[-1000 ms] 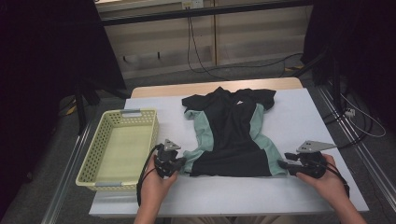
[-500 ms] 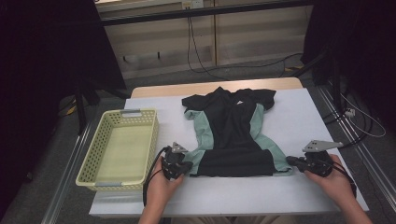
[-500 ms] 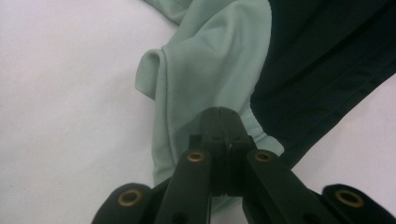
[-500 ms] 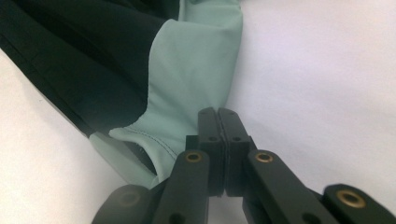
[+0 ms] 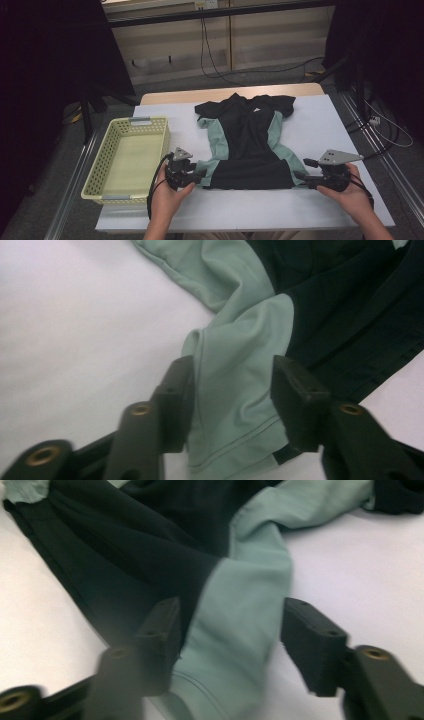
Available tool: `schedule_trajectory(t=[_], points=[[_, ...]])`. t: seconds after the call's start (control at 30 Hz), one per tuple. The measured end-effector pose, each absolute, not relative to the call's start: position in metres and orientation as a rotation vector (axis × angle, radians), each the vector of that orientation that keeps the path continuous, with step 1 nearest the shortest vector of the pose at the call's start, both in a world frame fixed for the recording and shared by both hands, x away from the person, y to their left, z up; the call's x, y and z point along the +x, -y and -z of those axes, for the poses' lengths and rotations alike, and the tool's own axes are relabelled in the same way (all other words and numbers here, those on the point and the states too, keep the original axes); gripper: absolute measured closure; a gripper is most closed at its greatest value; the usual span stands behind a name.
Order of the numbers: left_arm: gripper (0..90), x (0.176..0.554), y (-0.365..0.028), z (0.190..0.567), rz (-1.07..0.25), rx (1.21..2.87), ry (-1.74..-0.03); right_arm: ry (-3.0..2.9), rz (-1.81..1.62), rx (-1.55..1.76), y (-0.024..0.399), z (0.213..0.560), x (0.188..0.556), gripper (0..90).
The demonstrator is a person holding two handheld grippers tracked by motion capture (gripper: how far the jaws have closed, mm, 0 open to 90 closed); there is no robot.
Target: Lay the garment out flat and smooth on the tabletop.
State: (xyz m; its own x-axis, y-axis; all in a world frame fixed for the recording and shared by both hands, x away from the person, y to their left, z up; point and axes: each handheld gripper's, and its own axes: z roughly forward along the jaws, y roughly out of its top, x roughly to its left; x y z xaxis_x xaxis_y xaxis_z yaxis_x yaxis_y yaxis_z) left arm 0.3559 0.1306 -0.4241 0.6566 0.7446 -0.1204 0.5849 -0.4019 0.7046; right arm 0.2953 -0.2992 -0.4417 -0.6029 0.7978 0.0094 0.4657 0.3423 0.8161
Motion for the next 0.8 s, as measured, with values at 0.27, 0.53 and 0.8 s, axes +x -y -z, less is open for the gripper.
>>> schedule_trajectory(t=[0.27,0.53,0.8], points=[[24.3,0.357,-0.13,0.422,-0.33,2.098,-0.995,-2.212,-1.275,1.07,0.269,0.434,0.293,17.3],[17.3,0.357,-0.128,0.421,-0.299,2.079,-0.967,-2.349,-1.291,0.972,0.237,0.445,0.297,35.1],[13.1,0.357,-0.127,0.422,-0.275,2.066,-0.97,-2.418,-1.303,0.926,0.215,0.447,0.305,45.4]])
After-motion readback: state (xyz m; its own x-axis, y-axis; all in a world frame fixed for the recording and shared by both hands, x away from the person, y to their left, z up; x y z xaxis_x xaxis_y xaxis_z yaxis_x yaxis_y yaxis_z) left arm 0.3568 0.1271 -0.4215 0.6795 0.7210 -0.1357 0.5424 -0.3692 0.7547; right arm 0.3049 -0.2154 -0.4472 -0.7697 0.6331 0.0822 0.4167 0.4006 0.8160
